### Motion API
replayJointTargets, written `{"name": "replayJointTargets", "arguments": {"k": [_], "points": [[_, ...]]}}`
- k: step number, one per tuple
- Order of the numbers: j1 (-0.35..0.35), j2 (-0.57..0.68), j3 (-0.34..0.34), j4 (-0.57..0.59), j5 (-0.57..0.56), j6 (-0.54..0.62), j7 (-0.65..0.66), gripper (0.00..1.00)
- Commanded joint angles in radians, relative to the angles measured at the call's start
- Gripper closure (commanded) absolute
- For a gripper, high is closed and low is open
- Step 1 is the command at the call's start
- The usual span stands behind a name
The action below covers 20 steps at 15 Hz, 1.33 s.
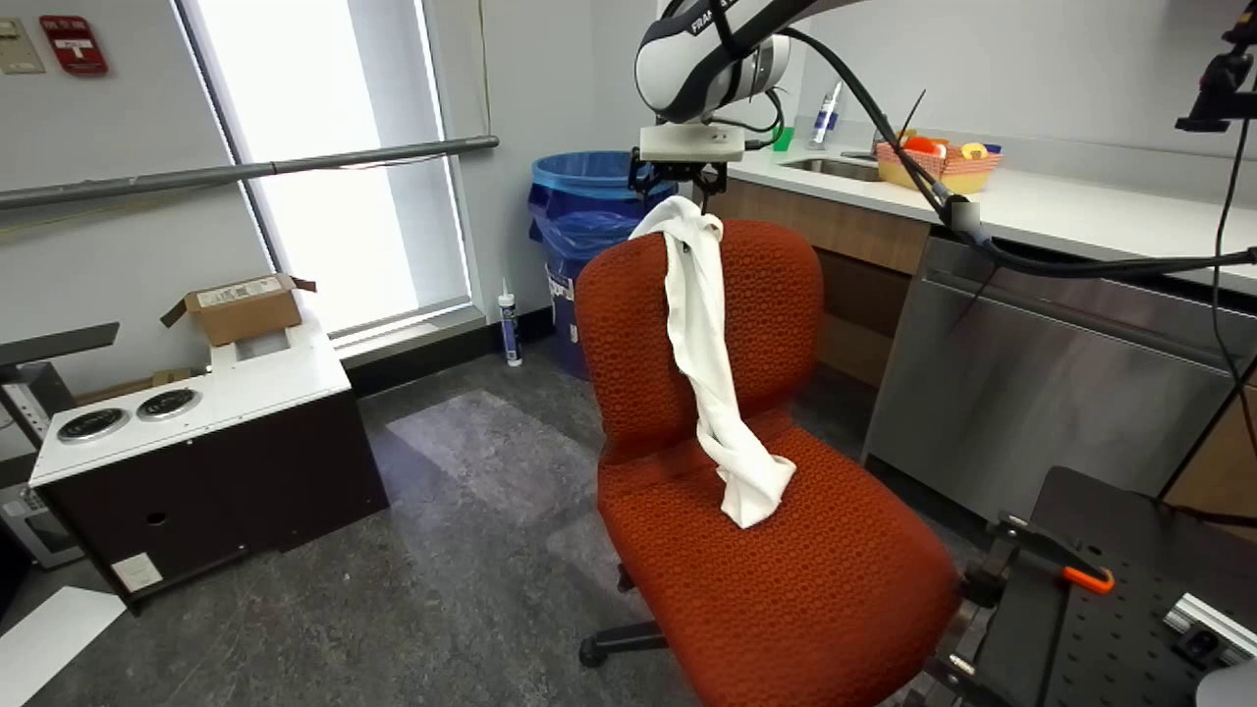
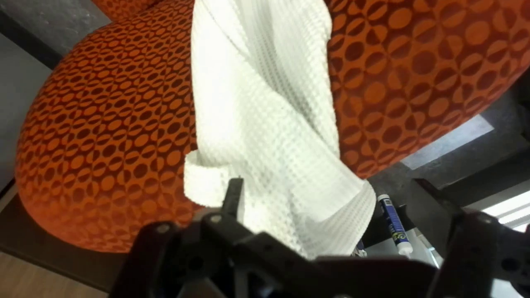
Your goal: Put the white cloth on the seat of the chair
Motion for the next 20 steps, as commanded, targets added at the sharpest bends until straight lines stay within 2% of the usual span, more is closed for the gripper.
{"name": "replayJointTargets", "arguments": {"k": [1,9,10,12,20], "points": [[-0.021,0.125,-0.024,0.203,-0.035,-0.124,0.054,0.0],[-0.066,0.239,-0.008,0.337,-0.018,-0.18,0.02,0.01],[-0.069,0.243,-0.004,0.347,-0.016,-0.18,0.014,0.26],[-0.076,0.239,0.008,0.357,-0.005,-0.186,0.003,0.29],[-0.1,0.215,0.051,0.352,0.017,-0.218,-0.055,0.95]]}}
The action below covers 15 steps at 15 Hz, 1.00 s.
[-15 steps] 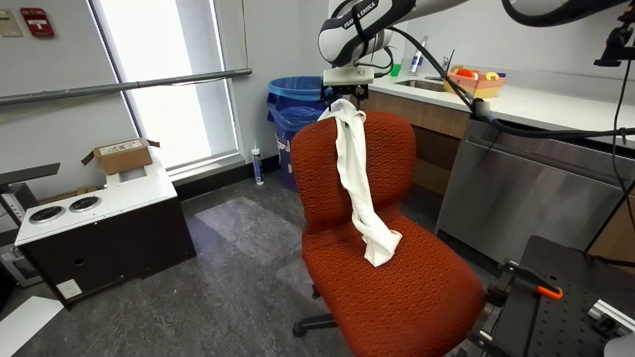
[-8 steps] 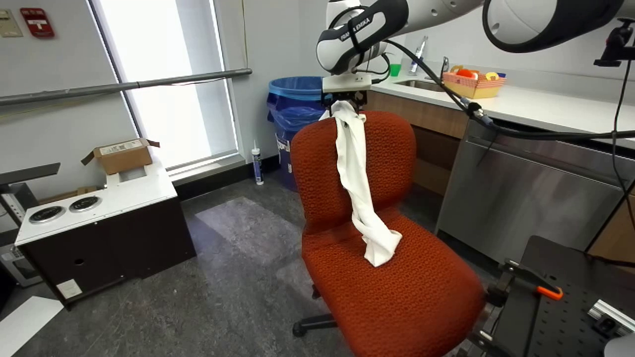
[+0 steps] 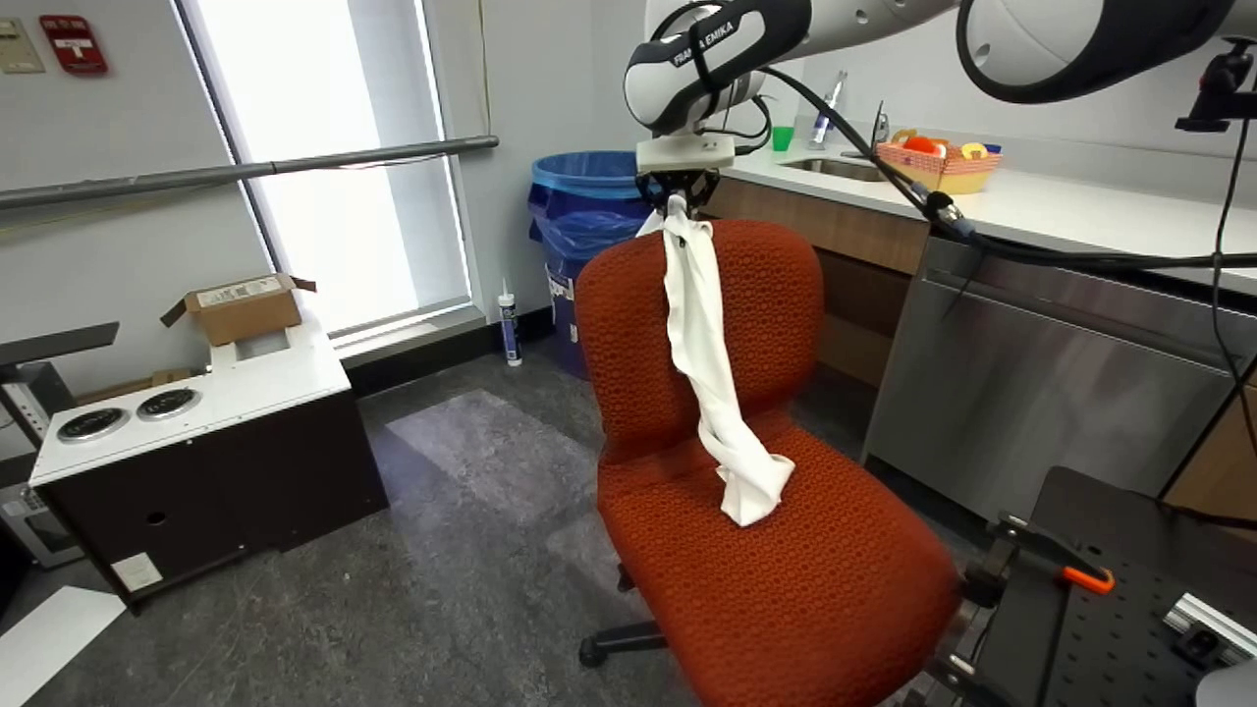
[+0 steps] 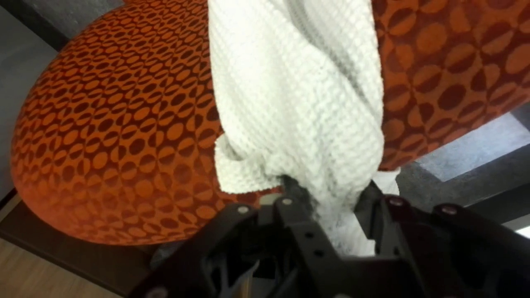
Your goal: Put the white cloth on the seat of the chair
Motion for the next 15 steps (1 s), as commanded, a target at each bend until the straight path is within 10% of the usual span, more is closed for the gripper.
{"name": "replayJointTargets", "arguments": {"k": [1,15], "points": [[-0.03,0.004,0.042,0.03,0.025,-0.048,-0.044,1.0],[-0.066,-0.317,0.176,-0.256,0.204,0.051,-0.3,0.98]]}}
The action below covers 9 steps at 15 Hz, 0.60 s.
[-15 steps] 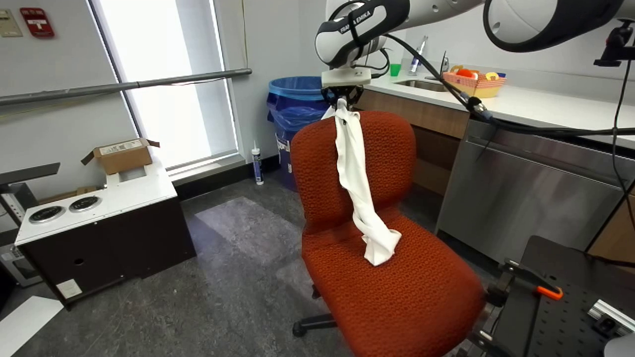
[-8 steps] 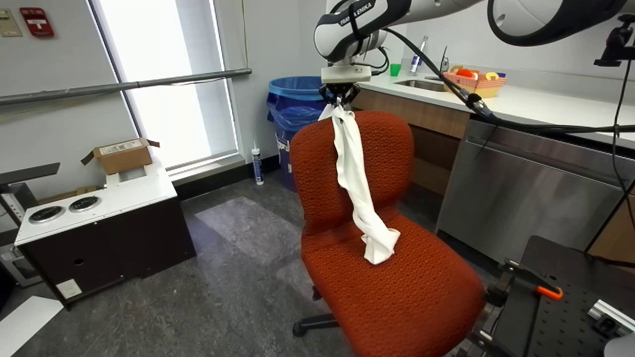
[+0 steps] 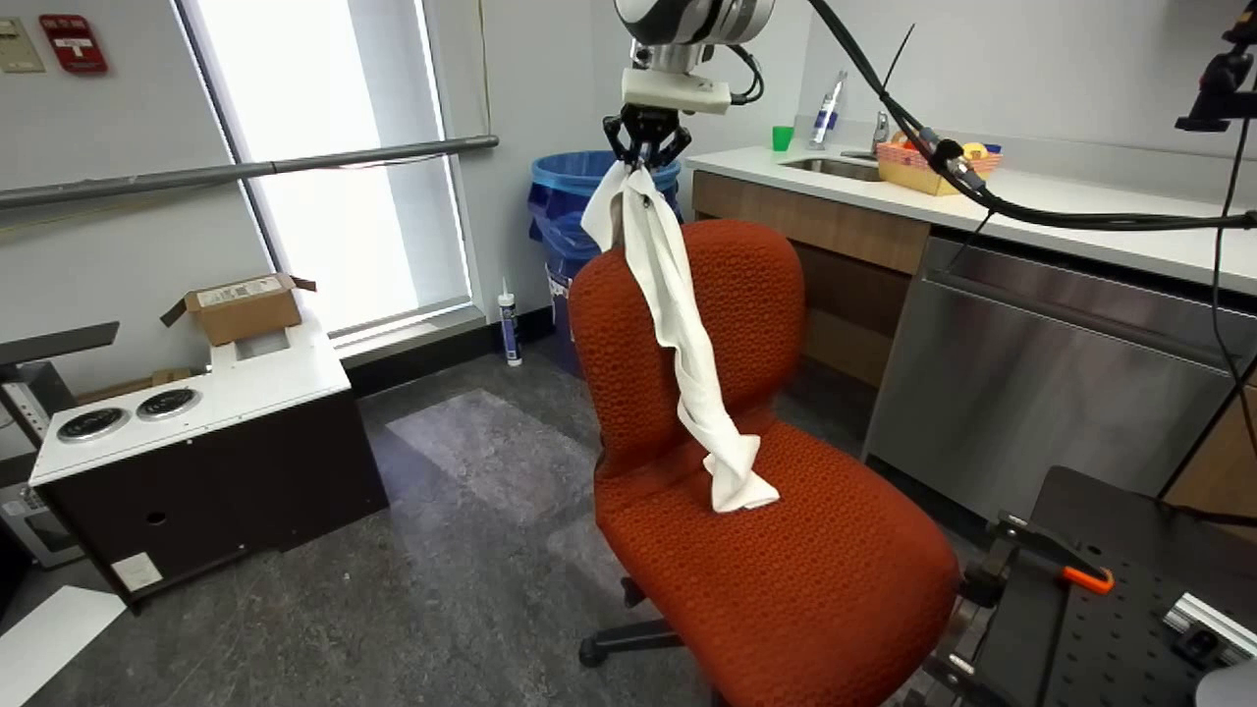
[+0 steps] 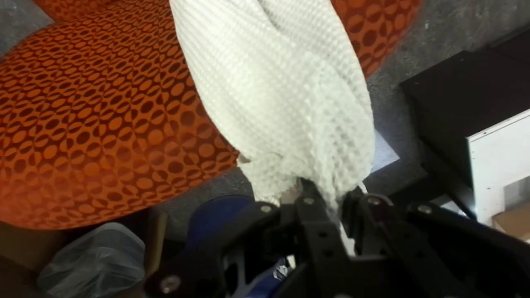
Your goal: Put the white cloth on the seat of the chair
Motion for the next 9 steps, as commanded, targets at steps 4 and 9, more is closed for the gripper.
{"name": "replayJointTargets", "arguments": {"k": [4,9], "points": [[-0.11,-0.215,0.075,-0.225,0.162,0.004,-0.27,0.98],[-0.128,-0.36,0.067,-0.456,0.177,0.029,-0.456,0.98]]}}
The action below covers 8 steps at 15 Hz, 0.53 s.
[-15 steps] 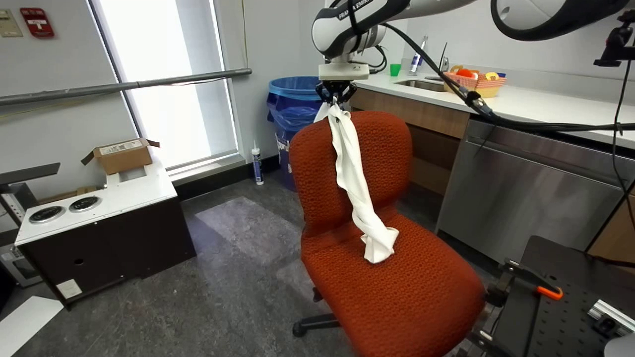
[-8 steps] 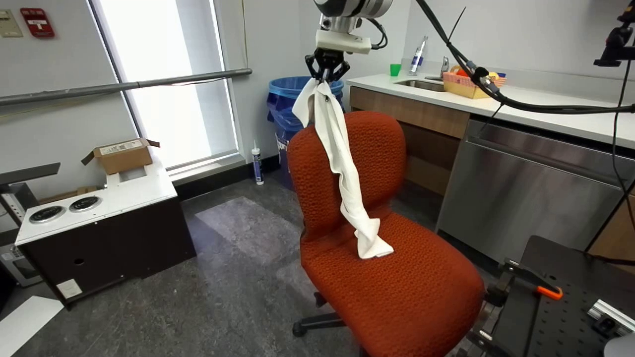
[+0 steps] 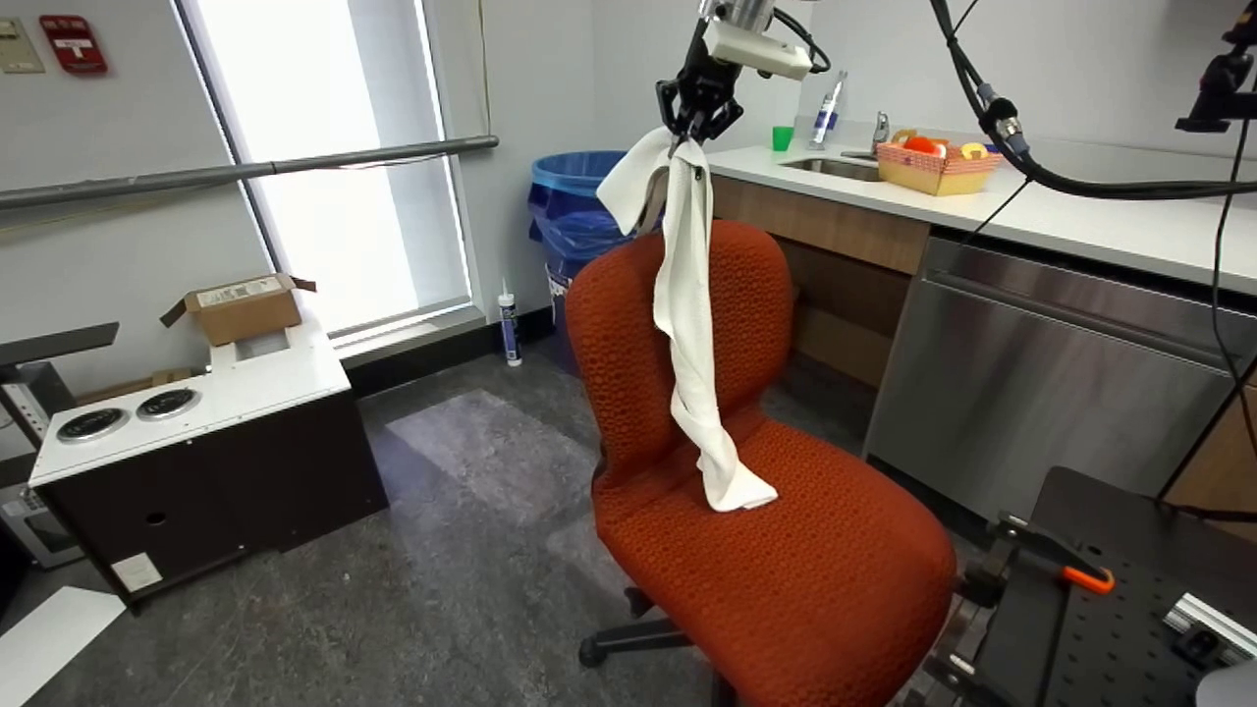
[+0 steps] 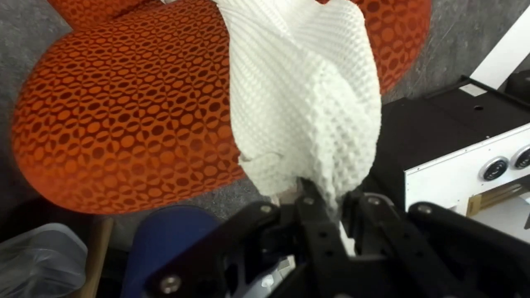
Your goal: Put the white cloth on the seat of the chair
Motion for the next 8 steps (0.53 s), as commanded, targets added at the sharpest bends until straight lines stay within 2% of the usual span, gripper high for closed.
{"name": "replayJointTargets", "arguments": {"k": [1,4,8], "points": [[0.003,-0.146,0.007,-0.239,-0.001,0.037,-0.108,0.98],[0.039,-0.184,-0.012,-0.386,-0.082,0.07,-0.116,0.98],[0.074,-0.158,-0.032,-0.508,-0.22,0.133,-0.059,0.98]]}}
